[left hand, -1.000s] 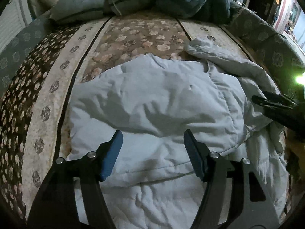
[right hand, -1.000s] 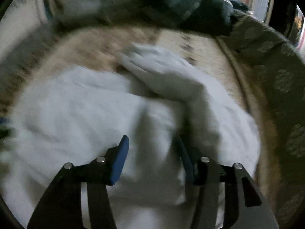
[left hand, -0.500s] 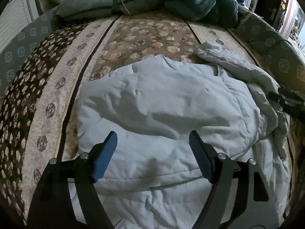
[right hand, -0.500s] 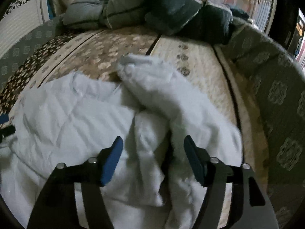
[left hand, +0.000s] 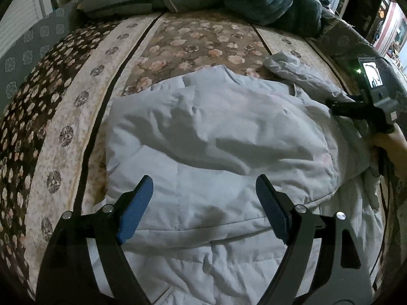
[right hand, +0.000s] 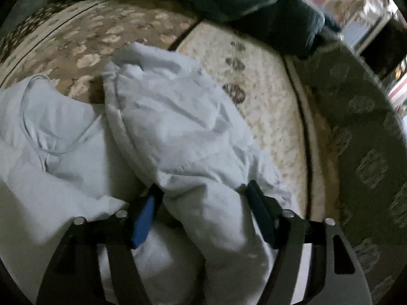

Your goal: Fold large clothes

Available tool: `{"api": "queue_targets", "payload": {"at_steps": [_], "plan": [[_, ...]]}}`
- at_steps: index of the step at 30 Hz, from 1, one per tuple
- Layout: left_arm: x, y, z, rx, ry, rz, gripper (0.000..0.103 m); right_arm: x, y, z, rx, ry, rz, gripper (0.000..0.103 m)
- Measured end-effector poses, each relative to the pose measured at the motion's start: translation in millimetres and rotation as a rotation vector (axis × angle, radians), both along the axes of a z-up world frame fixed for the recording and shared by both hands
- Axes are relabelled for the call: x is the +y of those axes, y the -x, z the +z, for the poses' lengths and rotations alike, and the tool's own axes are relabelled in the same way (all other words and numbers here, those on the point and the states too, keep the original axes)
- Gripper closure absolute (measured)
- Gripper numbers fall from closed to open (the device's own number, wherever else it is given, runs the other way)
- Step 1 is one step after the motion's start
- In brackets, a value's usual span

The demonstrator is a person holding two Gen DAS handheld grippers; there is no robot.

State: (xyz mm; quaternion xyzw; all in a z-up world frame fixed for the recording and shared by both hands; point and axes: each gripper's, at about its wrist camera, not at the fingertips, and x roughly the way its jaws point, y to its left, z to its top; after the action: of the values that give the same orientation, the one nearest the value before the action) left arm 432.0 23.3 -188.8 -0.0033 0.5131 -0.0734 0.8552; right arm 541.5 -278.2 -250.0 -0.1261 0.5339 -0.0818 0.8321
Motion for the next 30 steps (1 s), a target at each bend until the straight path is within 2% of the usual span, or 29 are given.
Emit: {"api": "queue_targets", "payload": {"at_steps": [2, 5, 7, 12, 17, 20, 23, 24, 26, 30], "plan": [[-1.1, 2.0, -0.4, -0.006, -0.009, -0.01, 0.02, -10.4, 4.7, 7.5, -0.04, -0.066, -0.034, 0.076], [-4.3, 3.5, -1.4, -0.009, -0.017, -0.019, 0.021, -23.7, 15.9, 24.7, -0.106, -0.135, -0.05, 0.087], [-8.5, 3.8, -1.7, -0.013, -0.031, -0.026, 0.021, -31.2, 29.7, 45.5, -0.17, -0.168, -0.049, 0.088], [-18.5, 4.0, 1.0, -0.014, -0.038, -0.032, 0.021, -38.2, 85.9, 105.8, -0.314, -0.337, -0.002, 0.089], [-20.6, 12.3, 14.2, -0.035, -0.045, -0.037, 0.021, -24.0, 149.4, 133.7, -0.364, -0.431, 0.084, 0.088], [-19.2, 15.0, 22.7, -0.043, -0.03, -0.034, 0.021, -7.5, 172.0, 119.6, -0.314, -0.44, 0.13, 0.088], [-25.0, 14.3, 22.4, -0.031, -0.033, -0.04, 0.021, 10.1, 173.8, 78.3, -0.204, -0.269, 0.158, 0.088], [-28.9, 14.5, 21.8, -0.027, -0.033, -0.046, 0.021, 8.9, 172.6, 68.2, -0.177, -0.253, 0.154, 0.088], [-37.6, 15.5, 22.0, -0.026, -0.034, -0.064, 0.021, -1.7, 167.3, 46.9, -0.134, -0.272, 0.129, 0.086], [-64.4, 12.7, 19.6, -0.035, -0.063, -0.123, 0.021, -5.3, 164.5, 44.2, -0.106, -0.272, 0.137, 0.08]]}}
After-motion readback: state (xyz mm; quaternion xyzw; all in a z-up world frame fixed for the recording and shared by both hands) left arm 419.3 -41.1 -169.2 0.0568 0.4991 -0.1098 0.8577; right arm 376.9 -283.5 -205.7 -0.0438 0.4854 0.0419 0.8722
